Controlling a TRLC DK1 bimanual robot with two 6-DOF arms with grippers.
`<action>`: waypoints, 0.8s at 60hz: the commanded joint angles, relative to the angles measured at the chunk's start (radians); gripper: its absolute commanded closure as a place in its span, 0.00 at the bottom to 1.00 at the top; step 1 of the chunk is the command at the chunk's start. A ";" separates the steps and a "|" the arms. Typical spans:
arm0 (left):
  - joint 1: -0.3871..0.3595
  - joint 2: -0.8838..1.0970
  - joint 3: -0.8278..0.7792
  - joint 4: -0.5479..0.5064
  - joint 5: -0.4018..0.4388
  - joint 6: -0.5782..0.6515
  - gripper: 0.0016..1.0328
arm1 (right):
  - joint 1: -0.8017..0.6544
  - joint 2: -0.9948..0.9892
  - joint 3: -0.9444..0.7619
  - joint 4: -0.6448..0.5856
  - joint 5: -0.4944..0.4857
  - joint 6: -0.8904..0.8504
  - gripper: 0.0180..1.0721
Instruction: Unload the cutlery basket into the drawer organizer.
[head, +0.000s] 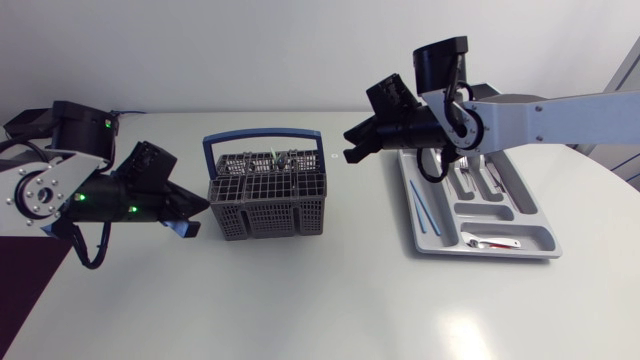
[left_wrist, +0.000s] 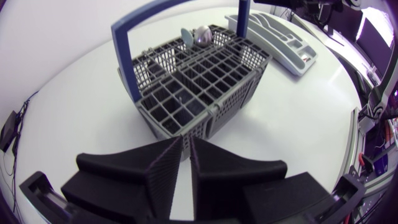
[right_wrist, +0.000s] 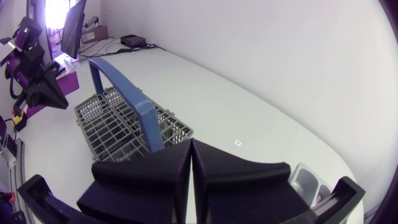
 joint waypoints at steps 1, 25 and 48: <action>0.007 -0.001 -0.047 -0.011 0.007 0.052 0.72 | -0.004 0.067 0.063 0.019 -0.025 0.054 0.94; 0.005 0.187 -0.086 0.118 0.012 0.089 0.72 | -0.010 0.288 0.376 -0.169 -0.175 0.154 0.94; 0.024 0.247 -0.057 0.252 0.012 0.067 0.72 | -0.015 0.332 0.439 -0.352 -0.349 0.148 0.94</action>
